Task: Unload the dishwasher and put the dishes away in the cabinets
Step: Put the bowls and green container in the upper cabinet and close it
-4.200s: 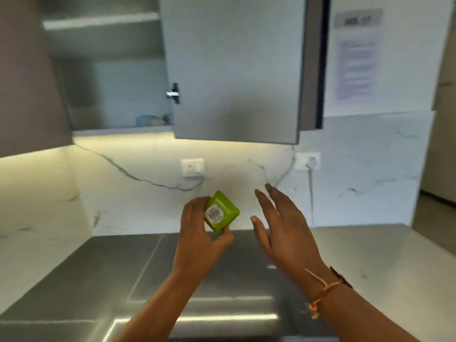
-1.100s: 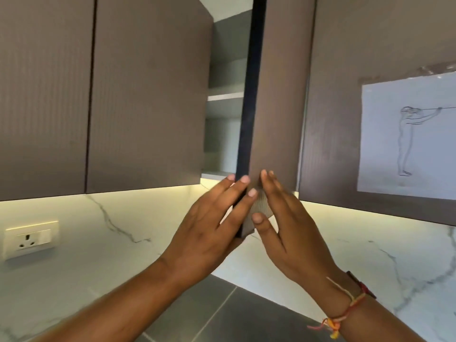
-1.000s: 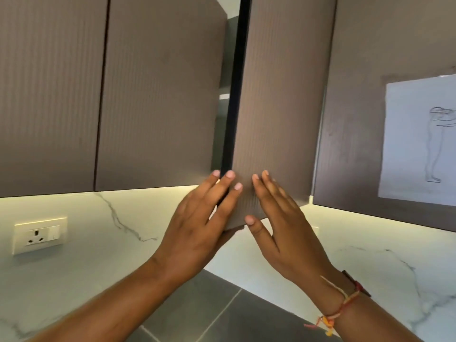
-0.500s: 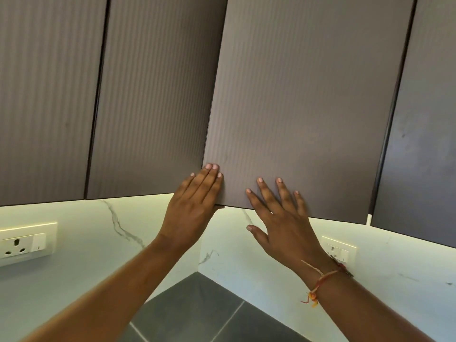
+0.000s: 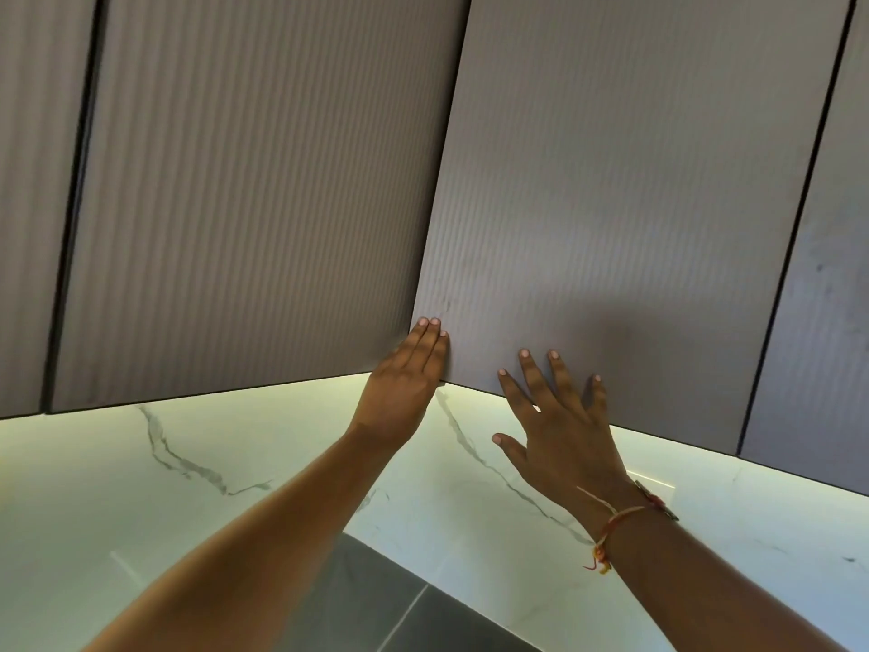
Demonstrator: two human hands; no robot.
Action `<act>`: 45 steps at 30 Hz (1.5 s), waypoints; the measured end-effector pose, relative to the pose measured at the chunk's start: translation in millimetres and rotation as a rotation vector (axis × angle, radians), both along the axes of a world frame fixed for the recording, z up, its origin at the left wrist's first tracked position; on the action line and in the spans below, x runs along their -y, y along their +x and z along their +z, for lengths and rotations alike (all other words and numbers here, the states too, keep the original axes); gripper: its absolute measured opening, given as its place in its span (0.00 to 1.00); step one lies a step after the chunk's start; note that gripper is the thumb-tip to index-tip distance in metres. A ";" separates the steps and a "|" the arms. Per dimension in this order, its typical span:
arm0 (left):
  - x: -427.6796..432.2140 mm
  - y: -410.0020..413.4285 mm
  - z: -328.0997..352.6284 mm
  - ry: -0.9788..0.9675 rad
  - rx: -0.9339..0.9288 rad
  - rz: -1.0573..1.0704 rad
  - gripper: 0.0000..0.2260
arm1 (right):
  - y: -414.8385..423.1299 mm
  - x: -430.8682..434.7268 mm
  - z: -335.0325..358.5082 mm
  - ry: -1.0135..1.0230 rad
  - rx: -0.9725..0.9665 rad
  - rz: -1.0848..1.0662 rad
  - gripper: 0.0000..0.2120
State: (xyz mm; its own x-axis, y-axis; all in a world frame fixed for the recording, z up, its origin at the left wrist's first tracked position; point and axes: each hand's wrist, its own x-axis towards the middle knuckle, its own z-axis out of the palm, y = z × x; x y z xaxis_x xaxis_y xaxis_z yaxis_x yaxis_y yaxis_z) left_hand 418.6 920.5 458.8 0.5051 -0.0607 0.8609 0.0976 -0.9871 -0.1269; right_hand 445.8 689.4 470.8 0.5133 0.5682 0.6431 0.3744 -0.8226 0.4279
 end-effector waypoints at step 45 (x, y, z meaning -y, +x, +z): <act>472.8 -223.2 -312.7 -0.087 -0.805 -0.709 0.35 | -310.0 434.6 -301.2 0.599 -0.660 -0.587 0.37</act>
